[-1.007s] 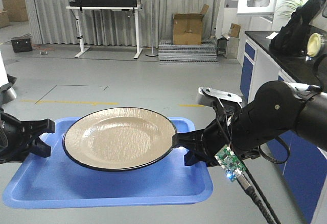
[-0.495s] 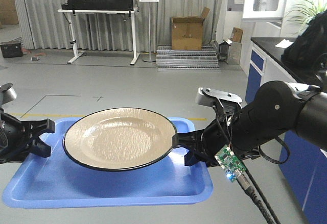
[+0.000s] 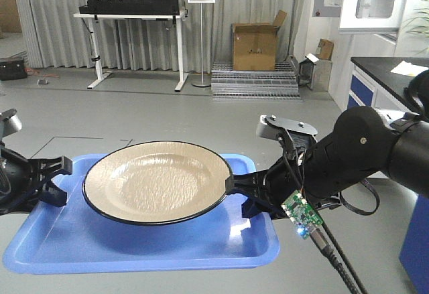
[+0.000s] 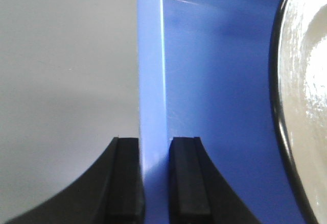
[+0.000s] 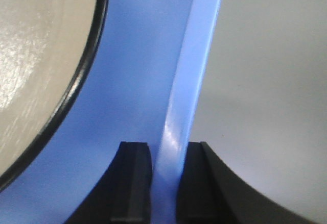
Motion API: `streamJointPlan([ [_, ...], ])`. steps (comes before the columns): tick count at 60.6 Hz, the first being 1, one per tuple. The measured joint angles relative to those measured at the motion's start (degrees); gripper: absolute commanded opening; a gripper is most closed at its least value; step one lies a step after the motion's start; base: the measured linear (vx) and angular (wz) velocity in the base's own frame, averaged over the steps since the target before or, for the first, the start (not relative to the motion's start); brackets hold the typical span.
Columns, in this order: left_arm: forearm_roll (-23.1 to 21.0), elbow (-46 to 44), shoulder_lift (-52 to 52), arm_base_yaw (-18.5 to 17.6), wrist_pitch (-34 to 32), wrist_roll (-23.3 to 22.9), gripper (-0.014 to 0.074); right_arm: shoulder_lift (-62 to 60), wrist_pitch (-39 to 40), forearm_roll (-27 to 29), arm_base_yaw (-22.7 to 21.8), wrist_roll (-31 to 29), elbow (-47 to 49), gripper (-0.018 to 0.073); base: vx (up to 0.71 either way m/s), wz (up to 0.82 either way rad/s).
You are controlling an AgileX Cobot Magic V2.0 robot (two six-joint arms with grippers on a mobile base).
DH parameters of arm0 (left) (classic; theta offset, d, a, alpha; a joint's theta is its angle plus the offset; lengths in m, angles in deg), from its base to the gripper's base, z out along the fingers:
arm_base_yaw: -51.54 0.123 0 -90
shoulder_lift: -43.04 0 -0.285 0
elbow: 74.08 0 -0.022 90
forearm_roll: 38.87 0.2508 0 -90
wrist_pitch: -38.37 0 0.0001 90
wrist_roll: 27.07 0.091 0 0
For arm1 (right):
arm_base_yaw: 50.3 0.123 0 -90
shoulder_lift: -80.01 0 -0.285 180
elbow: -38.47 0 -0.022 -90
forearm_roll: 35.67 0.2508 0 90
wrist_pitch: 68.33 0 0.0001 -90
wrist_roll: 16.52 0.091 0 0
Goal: Place disk in tray to left cabinet
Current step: 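Hold the tray level with both grippers while the base drives away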
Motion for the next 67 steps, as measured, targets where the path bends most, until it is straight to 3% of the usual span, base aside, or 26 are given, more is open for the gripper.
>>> streamJointPlan([
  [67, 0.0, 0.0, 0.0, 0.0, 0.0, 0.0, -0.0001, 0.0, 0.0, 0.0, 0.1, 0.0, 0.0, -0.0006, 0.6, -0.02],
])
